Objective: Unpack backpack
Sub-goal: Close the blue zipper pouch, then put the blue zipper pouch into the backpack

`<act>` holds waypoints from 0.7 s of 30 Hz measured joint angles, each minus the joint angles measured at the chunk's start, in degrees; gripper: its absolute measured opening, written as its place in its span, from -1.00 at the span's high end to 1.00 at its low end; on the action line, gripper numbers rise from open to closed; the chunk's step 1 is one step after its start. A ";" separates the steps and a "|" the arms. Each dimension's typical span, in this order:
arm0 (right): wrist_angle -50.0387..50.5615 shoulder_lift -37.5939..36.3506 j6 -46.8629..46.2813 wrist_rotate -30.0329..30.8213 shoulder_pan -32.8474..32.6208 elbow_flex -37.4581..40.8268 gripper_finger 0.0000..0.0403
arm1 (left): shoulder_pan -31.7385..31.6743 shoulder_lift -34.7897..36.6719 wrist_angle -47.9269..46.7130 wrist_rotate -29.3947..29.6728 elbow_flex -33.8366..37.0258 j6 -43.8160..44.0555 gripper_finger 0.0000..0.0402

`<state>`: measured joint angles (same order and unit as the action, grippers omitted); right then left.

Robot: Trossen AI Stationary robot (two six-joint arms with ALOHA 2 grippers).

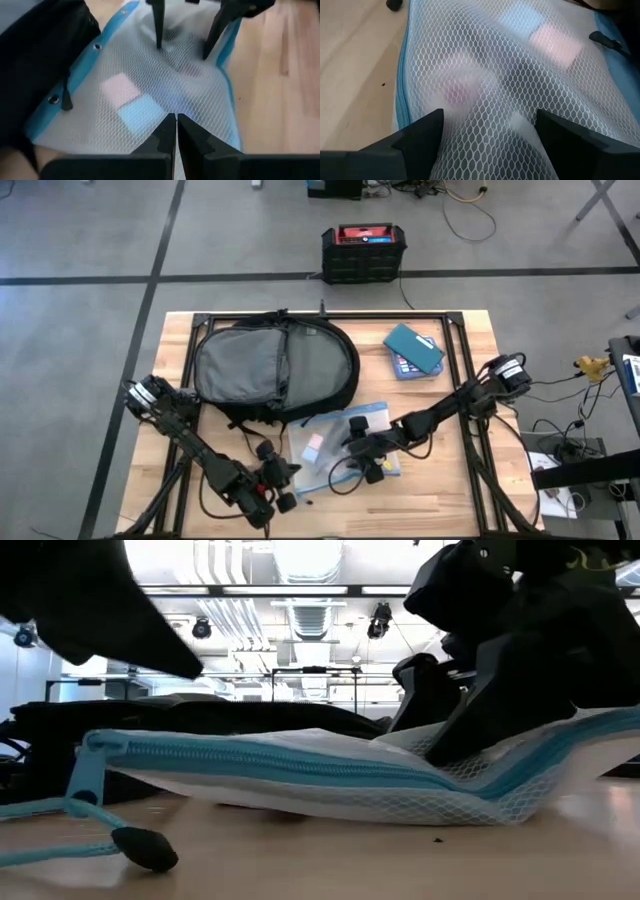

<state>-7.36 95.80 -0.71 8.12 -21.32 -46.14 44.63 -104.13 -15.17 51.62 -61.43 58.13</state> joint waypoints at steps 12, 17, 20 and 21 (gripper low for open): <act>-1.94 -0.41 0.09 -1.14 6.07 -1.50 -0.67 | -2.48 -10.63 3.65 -3.39 0.09 6.66 1.00; -2.72 5.91 0.19 -4.61 8.46 -4.40 -0.62 | -5.16 -14.66 5.90 -7.33 -0.17 9.32 1.00; -2.44 9.79 0.30 -7.14 9.05 -7.19 -0.62 | -5.91 -15.33 6.95 -7.59 -0.30 9.12 1.00; -1.67 10.93 0.16 -7.20 9.07 -8.11 -0.62 | -6.02 -15.35 7.16 -7.56 -0.28 8.78 1.00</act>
<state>-9.03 106.73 -0.56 0.92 -12.25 -54.25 38.60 -119.48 -8.01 44.06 -61.71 66.91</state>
